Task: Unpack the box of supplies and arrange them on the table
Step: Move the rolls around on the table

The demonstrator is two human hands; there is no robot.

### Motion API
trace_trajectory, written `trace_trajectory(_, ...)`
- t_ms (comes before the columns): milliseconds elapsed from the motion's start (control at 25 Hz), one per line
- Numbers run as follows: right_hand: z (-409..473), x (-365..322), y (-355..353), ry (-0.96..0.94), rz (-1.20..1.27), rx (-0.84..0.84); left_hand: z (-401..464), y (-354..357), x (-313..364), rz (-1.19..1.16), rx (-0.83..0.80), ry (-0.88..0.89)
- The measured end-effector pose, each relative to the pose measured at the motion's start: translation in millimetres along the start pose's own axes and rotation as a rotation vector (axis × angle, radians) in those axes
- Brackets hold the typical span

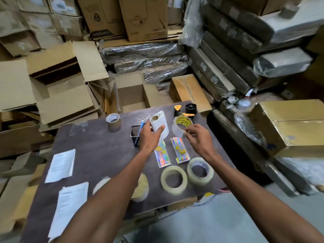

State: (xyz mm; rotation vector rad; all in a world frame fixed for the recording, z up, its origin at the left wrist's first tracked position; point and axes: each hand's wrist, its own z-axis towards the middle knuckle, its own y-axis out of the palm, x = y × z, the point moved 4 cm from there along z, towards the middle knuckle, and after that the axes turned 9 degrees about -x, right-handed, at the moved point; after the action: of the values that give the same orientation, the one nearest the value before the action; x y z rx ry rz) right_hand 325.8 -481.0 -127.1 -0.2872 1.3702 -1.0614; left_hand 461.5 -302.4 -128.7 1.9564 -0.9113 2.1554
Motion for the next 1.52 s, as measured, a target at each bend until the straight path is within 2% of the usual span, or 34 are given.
trace_trajectory(320, -28.3, 88.1, -74.6, 0.062, 0.060, -0.007, -15.6, 112.1, 44.2, 0.049, -0.038, 0.033)
trace_trajectory(880, -27.7, 259.4, -139.9, 0.342, 0.058, 0.029, 43.0, 299.4, 50.6, 0.036, -0.201, -0.047)
trace_trajectory(1240, -49.4, 363.0, -149.8, 0.434, 0.116, -0.090, 27.6, 408.7, 36.9, 0.105, -0.161, -0.219)
trace_trajectory(1520, -67.4, 450.3, -169.6, 0.430, 0.150, -0.237, -5.9, 506.7, 24.3, 0.039, -0.021, -0.453)
